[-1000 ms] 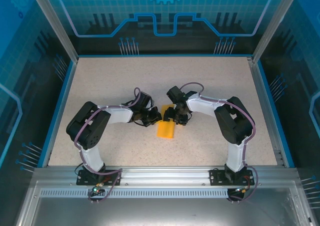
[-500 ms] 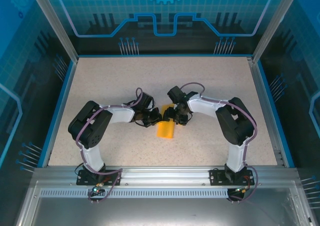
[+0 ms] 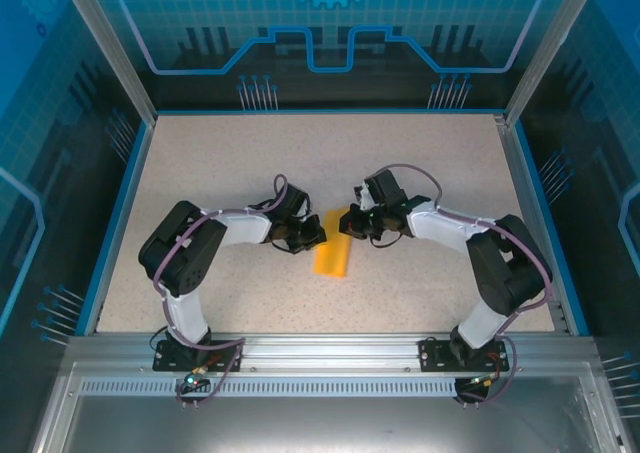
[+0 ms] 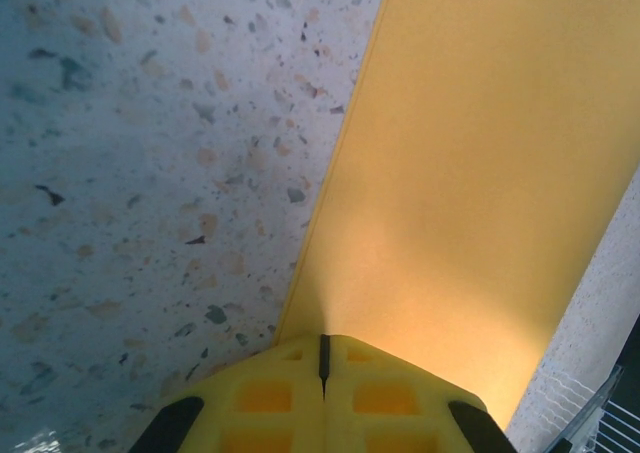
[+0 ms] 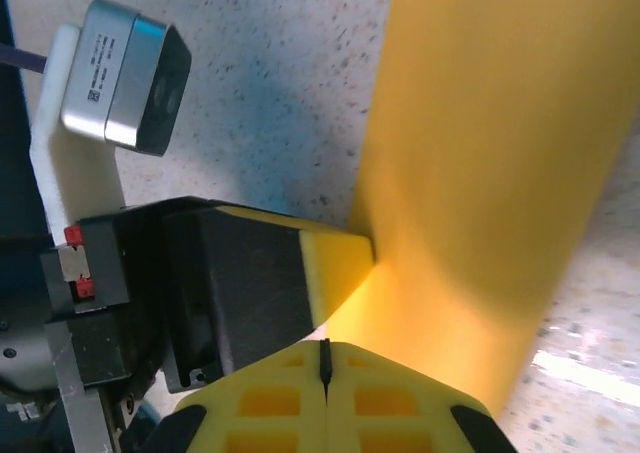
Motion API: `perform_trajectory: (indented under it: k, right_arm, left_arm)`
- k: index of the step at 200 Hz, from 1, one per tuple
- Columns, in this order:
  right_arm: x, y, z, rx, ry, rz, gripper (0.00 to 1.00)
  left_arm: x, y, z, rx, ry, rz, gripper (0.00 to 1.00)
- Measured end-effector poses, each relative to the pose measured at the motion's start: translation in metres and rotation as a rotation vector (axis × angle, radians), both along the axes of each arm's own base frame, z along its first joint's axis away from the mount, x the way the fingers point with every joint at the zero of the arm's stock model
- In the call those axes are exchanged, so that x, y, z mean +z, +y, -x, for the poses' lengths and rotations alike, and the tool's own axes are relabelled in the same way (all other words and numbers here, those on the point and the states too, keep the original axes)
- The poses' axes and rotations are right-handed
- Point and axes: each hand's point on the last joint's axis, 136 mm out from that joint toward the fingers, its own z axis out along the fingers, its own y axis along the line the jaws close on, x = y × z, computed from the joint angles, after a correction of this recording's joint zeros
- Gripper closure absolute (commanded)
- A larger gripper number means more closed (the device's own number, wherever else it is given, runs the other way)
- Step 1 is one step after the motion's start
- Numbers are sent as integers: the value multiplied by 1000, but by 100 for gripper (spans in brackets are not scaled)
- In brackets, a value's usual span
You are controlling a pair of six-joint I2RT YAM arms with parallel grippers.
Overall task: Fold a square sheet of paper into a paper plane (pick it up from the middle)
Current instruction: Fold the square sheet of paper in half at the center of the table.
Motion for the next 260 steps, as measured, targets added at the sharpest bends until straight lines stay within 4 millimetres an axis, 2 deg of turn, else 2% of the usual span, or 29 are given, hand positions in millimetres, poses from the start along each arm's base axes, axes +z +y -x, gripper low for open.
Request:
perform_trajectory:
  k: [28, 52, 131, 214, 260]
  right_arm:
    - [-18, 0, 9, 7, 37, -12, 100]
    - [-26, -3, 16, 9, 53, -15, 100]
    - [-26, -1, 17, 21, 53, -55, 100]
    - [-61, -15, 32, 11, 112, -19, 100]
    - [-65, -17, 33, 30, 83, -30, 100]
  left_arm:
    - [0, 0, 0, 0, 2, -7, 100]
    - [0, 0, 0, -7, -3, -12, 100]
    - [0, 0, 0, -13, -1, -18, 100]
    - [-1, 0, 0, -16, -1, -20, 100]
    - [-1, 0, 0, -17, -1, -20, 100]
